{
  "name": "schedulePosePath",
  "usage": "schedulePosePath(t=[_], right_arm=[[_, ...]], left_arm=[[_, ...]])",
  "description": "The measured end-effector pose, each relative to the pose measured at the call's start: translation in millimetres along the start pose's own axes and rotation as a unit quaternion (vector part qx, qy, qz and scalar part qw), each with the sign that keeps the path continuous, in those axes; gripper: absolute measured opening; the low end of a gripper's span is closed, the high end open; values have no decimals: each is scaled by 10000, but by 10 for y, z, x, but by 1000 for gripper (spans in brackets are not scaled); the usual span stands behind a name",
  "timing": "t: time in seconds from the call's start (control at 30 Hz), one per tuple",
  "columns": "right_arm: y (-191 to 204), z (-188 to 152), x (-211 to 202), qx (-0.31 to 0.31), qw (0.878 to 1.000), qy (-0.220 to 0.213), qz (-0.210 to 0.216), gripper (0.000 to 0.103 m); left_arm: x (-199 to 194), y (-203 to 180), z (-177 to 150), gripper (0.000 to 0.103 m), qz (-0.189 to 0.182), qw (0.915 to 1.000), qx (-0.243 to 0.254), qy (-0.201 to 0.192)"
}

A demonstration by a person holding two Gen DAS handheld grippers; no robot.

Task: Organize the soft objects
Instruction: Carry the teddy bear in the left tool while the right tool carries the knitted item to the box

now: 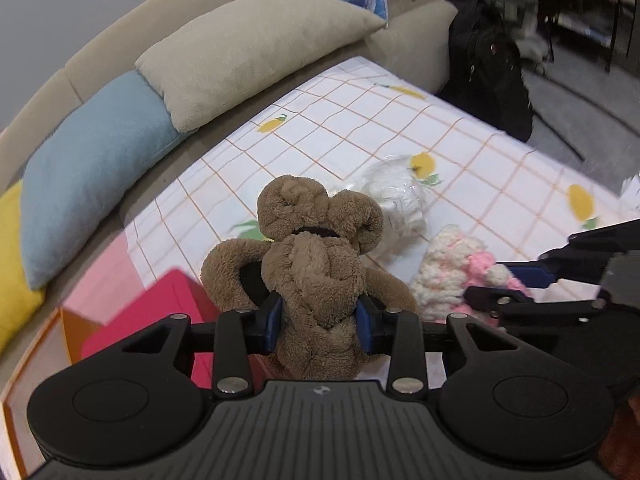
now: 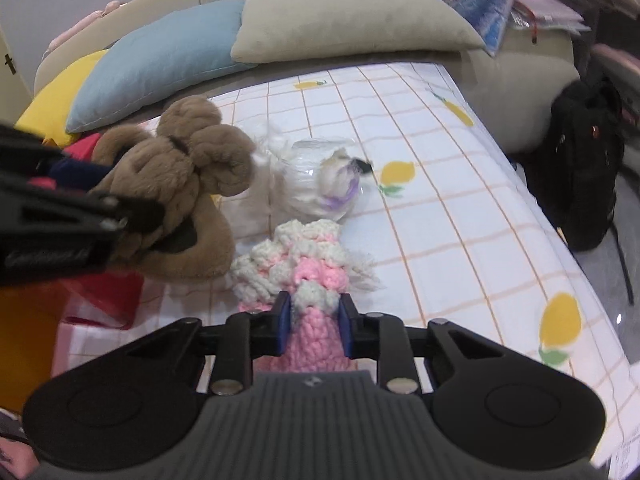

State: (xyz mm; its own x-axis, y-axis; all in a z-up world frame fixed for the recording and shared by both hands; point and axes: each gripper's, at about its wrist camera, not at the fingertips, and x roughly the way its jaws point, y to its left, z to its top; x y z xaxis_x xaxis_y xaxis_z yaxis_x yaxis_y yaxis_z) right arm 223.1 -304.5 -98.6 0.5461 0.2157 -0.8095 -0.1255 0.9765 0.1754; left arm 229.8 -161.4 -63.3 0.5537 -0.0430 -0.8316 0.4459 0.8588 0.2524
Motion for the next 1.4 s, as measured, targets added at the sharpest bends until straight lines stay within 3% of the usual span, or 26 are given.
schedulePosePath(t=[0.23,0.43,0.63,1.03,1.2,1.4], right_arm=[[162,-188,-217,-61,9993,370,18,23],[214,-329,-477,44,9995,311,47,24],[337,-475,-717,-43,9998,207,-33,24],[834,-708,-1047,-442,9978,387,305,24],[1090,-688,-1244,-806,9963,93,299,24],[1377,-566,-1443,-997,9929,-252,597,24]], left_arm=[[-348,-40,-357,42,-472,9975,-519,-74],[-618,-60,-722,42,-668,9944,-811,-110],[-916,25,-1122,42,-986,9859,-1328,-246],[-1354,299,-1607,42,-1041,9730,-1964,-624],[-1536,424,-1742,42,-1016,9671,-2158,-889],[-1723,672,-1855,42,-804,9577,-2478,-1224]])
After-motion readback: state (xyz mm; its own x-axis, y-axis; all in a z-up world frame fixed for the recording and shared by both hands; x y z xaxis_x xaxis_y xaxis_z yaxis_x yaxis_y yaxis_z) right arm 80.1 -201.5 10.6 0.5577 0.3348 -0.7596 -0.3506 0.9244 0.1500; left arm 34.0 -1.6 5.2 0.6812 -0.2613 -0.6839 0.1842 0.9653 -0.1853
